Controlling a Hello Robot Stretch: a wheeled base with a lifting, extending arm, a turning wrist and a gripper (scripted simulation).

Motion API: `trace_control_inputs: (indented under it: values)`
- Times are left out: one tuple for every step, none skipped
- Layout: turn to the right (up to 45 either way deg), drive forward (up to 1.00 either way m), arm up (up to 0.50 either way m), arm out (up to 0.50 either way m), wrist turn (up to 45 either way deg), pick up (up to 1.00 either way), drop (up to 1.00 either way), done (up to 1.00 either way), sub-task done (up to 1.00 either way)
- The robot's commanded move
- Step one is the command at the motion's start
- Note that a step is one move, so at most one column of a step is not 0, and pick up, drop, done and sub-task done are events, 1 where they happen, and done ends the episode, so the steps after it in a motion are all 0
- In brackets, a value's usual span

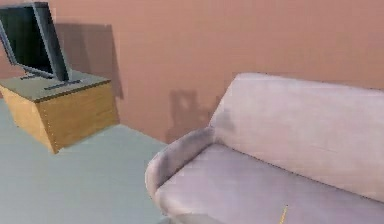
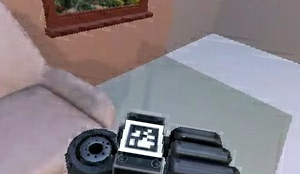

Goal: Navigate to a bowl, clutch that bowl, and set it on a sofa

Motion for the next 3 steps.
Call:
trace_control_inputs:
  values:
    - [-12.0,0.00,0.00,0.00,0.0,0.00,0.00,0.00,0.00]
    - [-3.0,0.00,0.00,0.00,0.0,0.00,0.00,0.00,0.00]
    - [6.0,0.00,0.00,0.00,0.0,0.00,0.00,0.00,0.00]
